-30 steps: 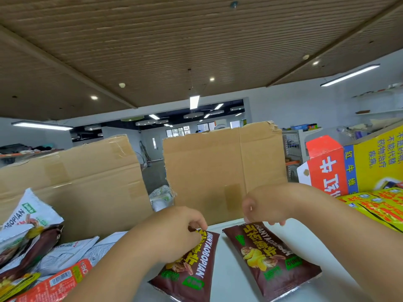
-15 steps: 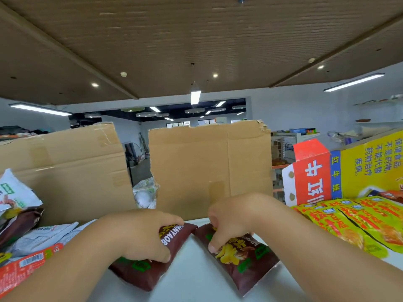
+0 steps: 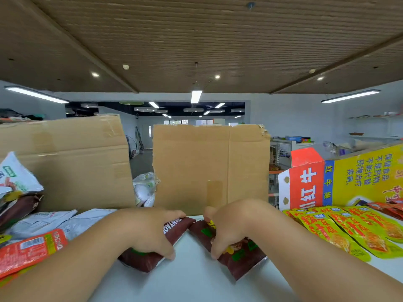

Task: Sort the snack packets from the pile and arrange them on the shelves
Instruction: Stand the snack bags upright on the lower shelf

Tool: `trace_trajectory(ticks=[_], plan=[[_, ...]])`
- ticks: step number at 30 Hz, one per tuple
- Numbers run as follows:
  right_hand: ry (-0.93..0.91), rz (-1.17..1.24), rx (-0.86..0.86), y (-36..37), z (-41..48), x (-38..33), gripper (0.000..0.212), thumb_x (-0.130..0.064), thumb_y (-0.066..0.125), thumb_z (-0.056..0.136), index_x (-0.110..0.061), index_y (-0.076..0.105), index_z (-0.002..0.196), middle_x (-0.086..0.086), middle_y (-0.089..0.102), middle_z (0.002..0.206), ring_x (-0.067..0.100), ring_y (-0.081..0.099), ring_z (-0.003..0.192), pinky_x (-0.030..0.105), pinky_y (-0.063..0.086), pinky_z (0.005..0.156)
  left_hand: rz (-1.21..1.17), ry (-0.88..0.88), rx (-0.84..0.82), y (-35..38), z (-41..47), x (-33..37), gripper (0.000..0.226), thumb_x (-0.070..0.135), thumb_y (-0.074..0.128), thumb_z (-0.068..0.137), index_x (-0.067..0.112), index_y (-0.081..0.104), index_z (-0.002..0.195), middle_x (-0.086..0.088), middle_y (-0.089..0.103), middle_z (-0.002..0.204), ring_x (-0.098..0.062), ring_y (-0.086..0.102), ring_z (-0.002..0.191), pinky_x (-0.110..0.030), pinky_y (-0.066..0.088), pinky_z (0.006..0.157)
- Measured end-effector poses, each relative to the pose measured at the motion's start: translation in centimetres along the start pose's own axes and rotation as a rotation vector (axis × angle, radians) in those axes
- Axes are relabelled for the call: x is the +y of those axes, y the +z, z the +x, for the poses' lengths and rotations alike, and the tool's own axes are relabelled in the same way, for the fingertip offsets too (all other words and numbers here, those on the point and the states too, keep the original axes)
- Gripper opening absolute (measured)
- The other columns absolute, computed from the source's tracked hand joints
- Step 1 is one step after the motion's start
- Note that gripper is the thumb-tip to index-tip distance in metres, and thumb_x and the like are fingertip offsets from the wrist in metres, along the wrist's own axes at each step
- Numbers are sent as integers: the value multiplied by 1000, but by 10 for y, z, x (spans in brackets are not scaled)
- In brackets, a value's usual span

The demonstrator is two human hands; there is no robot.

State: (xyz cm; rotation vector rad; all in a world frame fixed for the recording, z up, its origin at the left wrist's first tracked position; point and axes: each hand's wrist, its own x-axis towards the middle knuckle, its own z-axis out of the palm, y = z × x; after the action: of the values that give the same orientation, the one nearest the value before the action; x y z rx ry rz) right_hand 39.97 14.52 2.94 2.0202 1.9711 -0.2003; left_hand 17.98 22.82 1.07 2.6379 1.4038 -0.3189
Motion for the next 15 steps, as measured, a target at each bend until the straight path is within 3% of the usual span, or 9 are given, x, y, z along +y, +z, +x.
trace_trajectory(ticks=[2, 4, 6, 7, 8, 10, 12, 15], plan=[[28, 19, -5, 4, 0, -4, 76, -58, 67, 84, -27, 28, 141, 1, 57, 92, 30, 57, 92, 44, 52, 86, -27, 23, 98, -3, -3, 28, 93, 68, 69, 70, 62, 18, 148, 23, 39, 151, -14, 46, 135, -39, 42, 108], [70, 4, 33, 12, -2, -9, 70, -58, 55, 89, -28, 25, 145, 3, 58, 122, 32, 57, 103, 45, 49, 90, -6, 68, 87, 6, 9, 30, 89, 65, 67, 72, 60, 19, 148, 17, 41, 150, -18, 47, 134, -41, 44, 106], [103, -17, 102, 27, -2, -14, 67, -54, 41, 96, -33, 15, 154, 1, 31, 159, 34, 49, 126, 44, 41, 92, 30, 31, 124, 1, 8, 25, 84, 56, 65, 76, 58, 22, 148, 12, 44, 148, -21, 49, 130, -41, 46, 103], [108, -14, 133, 34, -2, -16, 66, -51, 37, 97, -36, 10, 156, 2, 21, 164, 36, 44, 133, 46, 38, 95, 38, 38, 137, 5, 11, 25, 83, 52, 63, 77, 57, 21, 149, 11, 43, 148, -23, 49, 130, -40, 46, 102], [111, 4, 162, 39, -2, -18, 65, -48, 35, 98, -38, 9, 157, 4, 22, 163, 37, 42, 135, 47, 38, 96, 41, 55, 140, 8, 7, 29, 83, 50, 61, 78, 57, 20, 150, 10, 41, 150, -24, 48, 132, -40, 45, 102], [103, 81, 229, 41, -9, -20, 62, -42, 41, 96, -38, 20, 154, 6, 40, 151, 35, 48, 127, 42, 41, 88, 0, 89, 116, 8, 9, 27, 79, 46, 59, 77, 57, 23, 148, 10, 41, 149, -25, 49, 130, -42, 45, 103], [98, 198, 317, 37, -25, -21, 57, -38, 49, 92, -38, 35, 147, 3, 55, 135, 29, 57, 115, 33, 40, 77, -86, 155, 142, 2, 4, 28, 66, 39, 57, 75, 60, 37, 134, 11, 50, 134, -23, 56, 117, -42, 50, 97], [123, 351, 472, 33, -60, -17, 47, -36, 53, 92, -40, 45, 139, 0, 63, 125, 24, 60, 103, 27, 39, 71, -217, 311, 234, -9, -10, 43, 47, 25, 59, 74, 54, 50, 110, 12, 56, 108, -19, 61, 96, -33, 53, 79]])
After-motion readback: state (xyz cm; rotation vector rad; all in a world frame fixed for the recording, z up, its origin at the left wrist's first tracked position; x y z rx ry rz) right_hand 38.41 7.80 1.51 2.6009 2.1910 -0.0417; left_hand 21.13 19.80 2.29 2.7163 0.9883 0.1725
